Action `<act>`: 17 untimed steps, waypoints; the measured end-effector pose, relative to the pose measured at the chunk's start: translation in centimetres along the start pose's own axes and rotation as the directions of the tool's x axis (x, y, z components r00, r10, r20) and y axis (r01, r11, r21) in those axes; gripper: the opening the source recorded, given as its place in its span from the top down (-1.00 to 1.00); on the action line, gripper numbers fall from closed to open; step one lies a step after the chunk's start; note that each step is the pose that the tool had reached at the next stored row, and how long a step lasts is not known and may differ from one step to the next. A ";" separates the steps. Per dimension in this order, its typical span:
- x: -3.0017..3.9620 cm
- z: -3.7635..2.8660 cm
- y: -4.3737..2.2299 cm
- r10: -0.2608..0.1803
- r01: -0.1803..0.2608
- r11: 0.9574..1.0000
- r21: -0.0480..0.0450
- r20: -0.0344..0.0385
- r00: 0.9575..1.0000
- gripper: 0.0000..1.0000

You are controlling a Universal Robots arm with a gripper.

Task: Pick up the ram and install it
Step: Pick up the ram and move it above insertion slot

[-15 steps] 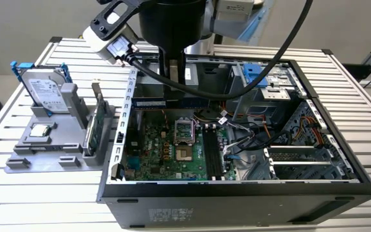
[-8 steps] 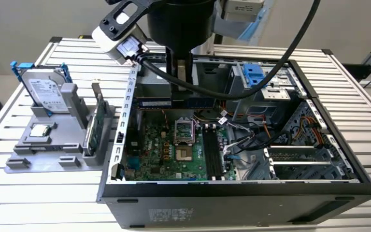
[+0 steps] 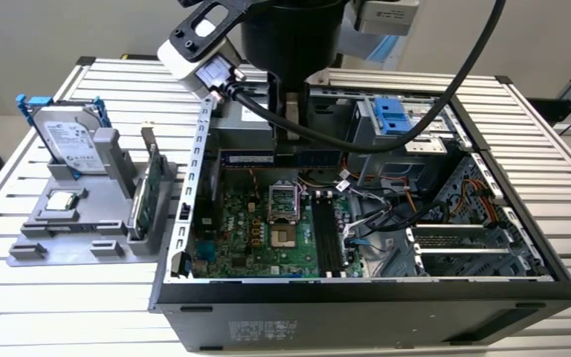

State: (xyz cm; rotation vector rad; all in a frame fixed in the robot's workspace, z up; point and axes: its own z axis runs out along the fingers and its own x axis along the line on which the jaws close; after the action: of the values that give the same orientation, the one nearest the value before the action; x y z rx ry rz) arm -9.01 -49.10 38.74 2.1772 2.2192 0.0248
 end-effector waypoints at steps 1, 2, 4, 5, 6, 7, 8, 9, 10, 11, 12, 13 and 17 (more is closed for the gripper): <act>0.00 0.01 0.08 0.004 -0.004 1.000 0.000 0.000 1.000 1.00; 0.00 0.00 0.20 0.006 -0.006 1.000 0.000 0.000 1.000 1.00; -0.01 0.02 0.45 0.008 -0.008 1.000 0.000 0.000 1.000 1.00; -0.01 0.02 0.55 0.008 -0.008 1.000 0.000 0.000 1.000 1.00; -0.02 0.03 0.66 0.008 -0.008 1.000 0.000 0.000 1.000 1.00; -0.01 0.03 0.79 0.008 -0.008 1.000 0.000 0.000 1.000 1.00; -0.02 0.03 0.90 0.008 -0.008 1.000 0.000 0.000 1.000 1.00; -0.02 0.04 1.02 0.009 -0.009 1.000 0.000 0.000 1.000 1.00; -0.02 0.04 1.14 0.009 -0.009 1.000 0.000 0.000 1.000 1.00; -0.02 0.05 1.25 0.010 -0.010 1.000 0.000 0.000 1.000 1.00; -0.03 0.05 1.36 0.011 -0.011 1.000 0.000 0.000 1.000 1.00; -0.03 0.05 1.48 0.012 -0.012 1.000 0.000 0.000 1.000 1.00; -0.04 0.07 1.94 0.015 -0.015 1.000 0.000 0.000 1.000 1.00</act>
State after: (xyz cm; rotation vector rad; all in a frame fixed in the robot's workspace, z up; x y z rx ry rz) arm -7.07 -49.10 38.73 2.1933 2.2031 0.0245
